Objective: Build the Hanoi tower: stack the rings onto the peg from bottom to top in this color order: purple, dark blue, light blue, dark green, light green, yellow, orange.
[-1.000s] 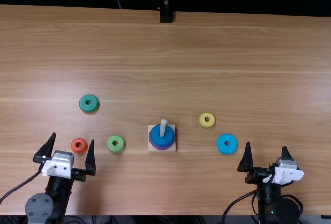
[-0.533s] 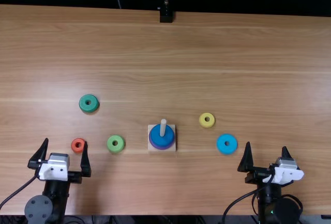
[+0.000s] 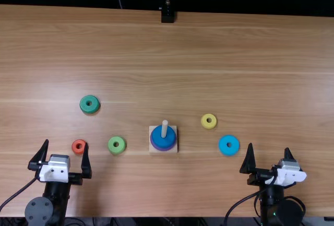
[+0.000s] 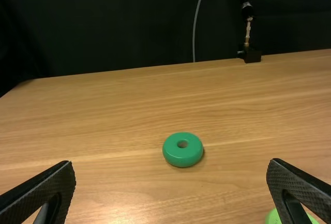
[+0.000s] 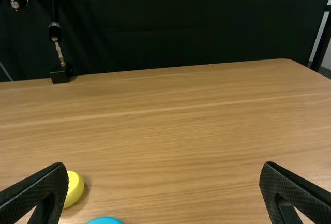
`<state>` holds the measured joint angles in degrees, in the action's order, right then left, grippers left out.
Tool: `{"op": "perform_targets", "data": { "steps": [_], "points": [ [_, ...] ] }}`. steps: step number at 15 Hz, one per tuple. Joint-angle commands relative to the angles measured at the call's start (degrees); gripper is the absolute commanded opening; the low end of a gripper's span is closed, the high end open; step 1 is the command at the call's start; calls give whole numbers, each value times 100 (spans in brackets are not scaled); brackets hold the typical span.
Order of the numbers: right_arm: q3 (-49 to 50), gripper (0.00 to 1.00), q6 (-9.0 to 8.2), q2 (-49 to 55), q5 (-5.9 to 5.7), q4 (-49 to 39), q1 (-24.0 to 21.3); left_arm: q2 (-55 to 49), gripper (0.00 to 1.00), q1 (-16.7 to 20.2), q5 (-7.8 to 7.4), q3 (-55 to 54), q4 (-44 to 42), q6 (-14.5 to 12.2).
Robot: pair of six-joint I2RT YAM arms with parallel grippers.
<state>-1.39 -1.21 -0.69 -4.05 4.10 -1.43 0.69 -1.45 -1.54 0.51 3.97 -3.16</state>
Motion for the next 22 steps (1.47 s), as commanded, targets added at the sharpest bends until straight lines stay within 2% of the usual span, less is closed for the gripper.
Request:
{"op": "perform_targets", "data": {
  "steps": [1,12,14,16,18,20,22],
  "points": [
    [60,100,5,69,36,82,-59,-69,100,14,-36,-51,352,-85],
    [60,100,-5,69,36,82,-50,-69,100,14,-36,-51,352,-85],
    [33,100,-58,69,26,-87,-59,-69,100,14,-46,-51,363,-85],
    [-301,100,-37,-45,26,-572,-50,-69,100,14,-46,-51,352,-85],
    [-925,100,-26,-986,47,-847,-33,-69,100,14,-36,-51,352,-85],
    [-1584,100,-26,-1812,100,-847,-33,-69,100,14,-36,-51,363,-85],
    [-2243,100,-26,-2621,100,-783,3,-69,100,14,-46,-51,352,-85]
  ]
}}
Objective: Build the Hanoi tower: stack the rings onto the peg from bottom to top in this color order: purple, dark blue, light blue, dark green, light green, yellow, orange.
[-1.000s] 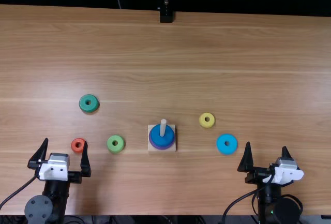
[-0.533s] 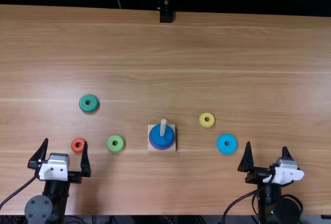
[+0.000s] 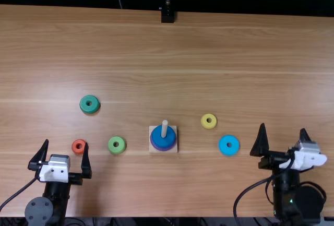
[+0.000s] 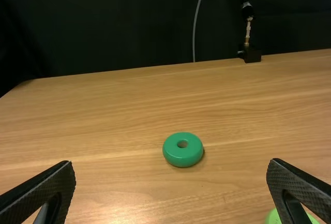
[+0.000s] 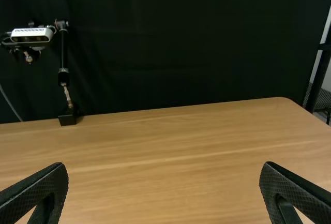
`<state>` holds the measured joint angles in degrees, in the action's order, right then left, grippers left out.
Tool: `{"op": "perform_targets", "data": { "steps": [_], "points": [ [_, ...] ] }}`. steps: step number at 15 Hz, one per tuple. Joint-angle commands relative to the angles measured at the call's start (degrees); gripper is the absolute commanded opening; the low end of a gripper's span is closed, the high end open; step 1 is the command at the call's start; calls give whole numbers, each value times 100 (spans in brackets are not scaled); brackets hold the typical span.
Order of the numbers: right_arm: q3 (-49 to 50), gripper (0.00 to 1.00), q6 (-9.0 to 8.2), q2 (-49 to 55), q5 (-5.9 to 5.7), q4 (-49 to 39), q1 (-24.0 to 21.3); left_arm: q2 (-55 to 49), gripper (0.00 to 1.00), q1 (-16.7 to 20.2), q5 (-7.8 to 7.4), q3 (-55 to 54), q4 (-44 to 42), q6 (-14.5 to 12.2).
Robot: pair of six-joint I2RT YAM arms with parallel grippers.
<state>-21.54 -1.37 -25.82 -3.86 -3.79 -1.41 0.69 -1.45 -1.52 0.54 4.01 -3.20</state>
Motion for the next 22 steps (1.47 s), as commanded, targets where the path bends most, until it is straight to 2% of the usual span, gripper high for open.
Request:
{"op": "perform_targets", "data": {
  "steps": [1,3,4,7,9,10,11,12,15,17,22],
  "points": [
    [-518,100,-11,-573,59,6,9,-69,100,14,-38,-54,358,-81],
    [-1089,100,-11,-1338,48,164,167,-69,100,14,-48,-54,348,-81],
    [-1476,100,-22,-1715,38,533,273,-69,100,14,-38,-54,358,-81],
    [-2821,100,-22,-3095,38,2305,651,-69,100,14,-48,-54,358,-81],
    [-3172,100,21,-3816,59,3022,950,-69,100,14,-48,-54,348,-81],
    [-3181,100,31,-3992,143,3043,923,-69,100,14,-38,-54,358,-81],
    [-3199,100,63,-4141,375,3096,923,-69,100,14,-48,-54,348,-81],
    [-3260,100,73,-4396,460,3254,941,-69,100,14,-38,-54,358,-81],
    [-3409,100,137,-4959,523,4868,985,-69,100,14,-48,-54,358,-81],
    [-3489,100,179,-5231,565,5121,994,-69,100,14,-48,-54,358,-81],
    [-3497,100,168,-5591,576,5005,985,-69,100,14,-48,-54,358,-81]
  ]
}}
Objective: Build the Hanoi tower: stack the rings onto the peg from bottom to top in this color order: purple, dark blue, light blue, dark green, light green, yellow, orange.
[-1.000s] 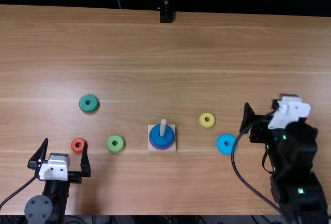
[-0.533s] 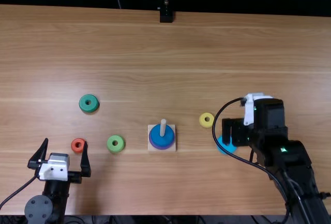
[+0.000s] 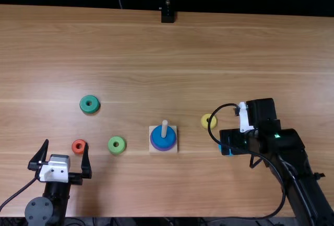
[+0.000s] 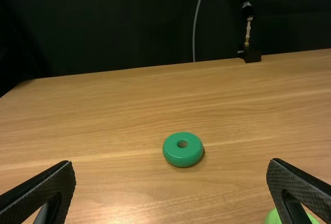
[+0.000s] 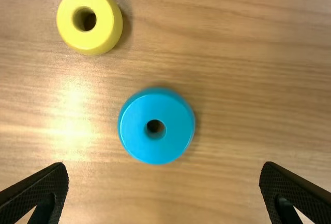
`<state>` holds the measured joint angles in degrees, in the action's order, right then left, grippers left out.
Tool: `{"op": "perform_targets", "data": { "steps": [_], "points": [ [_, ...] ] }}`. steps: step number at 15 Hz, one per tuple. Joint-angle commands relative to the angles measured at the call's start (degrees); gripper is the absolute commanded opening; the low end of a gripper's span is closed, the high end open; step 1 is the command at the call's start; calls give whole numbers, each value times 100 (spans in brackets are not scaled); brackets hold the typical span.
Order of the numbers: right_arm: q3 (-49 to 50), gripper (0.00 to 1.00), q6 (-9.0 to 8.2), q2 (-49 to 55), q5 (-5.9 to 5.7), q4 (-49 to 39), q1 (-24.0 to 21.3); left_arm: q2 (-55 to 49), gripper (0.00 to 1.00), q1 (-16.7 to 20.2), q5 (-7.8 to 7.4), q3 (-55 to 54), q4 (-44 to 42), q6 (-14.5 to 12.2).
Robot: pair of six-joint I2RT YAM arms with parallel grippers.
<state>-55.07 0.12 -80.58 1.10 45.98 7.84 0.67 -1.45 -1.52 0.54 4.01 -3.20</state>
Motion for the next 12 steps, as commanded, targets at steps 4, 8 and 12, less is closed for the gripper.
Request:
{"op": "perform_targets", "data": {
  "steps": [4,8,12],
  "points": [
    [-101,100,9,-723,79,-721,43,-67,100,14,-48,-54,358,-81],
    [-4,100,9,-1092,79,-932,51,-67,100,14,-48,-54,348,-81],
    [5,100,-1,-1470,69,-921,60,-67,100,14,-48,-54,358,-81]
  ]
}}
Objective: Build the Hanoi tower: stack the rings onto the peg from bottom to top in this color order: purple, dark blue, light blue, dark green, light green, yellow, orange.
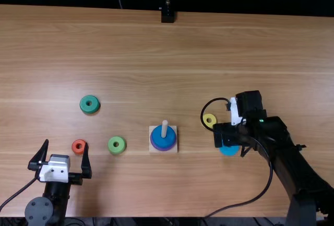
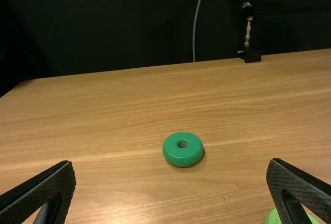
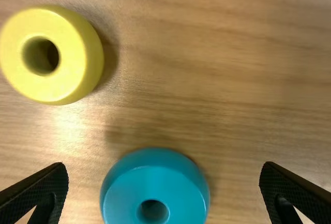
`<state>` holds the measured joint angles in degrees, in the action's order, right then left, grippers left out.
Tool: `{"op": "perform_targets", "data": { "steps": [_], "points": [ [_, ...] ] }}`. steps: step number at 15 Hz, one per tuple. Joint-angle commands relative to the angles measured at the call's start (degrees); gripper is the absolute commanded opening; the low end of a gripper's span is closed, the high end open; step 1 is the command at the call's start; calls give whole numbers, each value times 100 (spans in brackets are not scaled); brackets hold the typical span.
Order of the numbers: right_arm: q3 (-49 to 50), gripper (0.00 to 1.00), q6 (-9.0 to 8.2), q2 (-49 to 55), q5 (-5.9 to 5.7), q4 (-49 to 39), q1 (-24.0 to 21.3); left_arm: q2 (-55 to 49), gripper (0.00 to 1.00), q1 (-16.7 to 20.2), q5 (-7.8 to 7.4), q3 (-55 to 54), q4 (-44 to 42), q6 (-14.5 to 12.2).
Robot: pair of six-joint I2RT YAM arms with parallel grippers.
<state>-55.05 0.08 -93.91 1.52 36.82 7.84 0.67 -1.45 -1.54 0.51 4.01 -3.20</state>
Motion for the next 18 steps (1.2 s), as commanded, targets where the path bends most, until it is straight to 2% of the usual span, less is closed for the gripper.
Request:
{"op": "perform_targets", "data": {
  "steps": [1,13,18],
  "points": [
    [3,100,-8,-242,27,-5,78,-67,100,14,-46,-51,348,-81],
    [108,100,-18,-347,27,100,104,-67,100,14,-36,-51,358,-81],
    [108,100,-18,-330,38,417,166,-67,100,14,-46,-51,358,-81]
  ]
}}
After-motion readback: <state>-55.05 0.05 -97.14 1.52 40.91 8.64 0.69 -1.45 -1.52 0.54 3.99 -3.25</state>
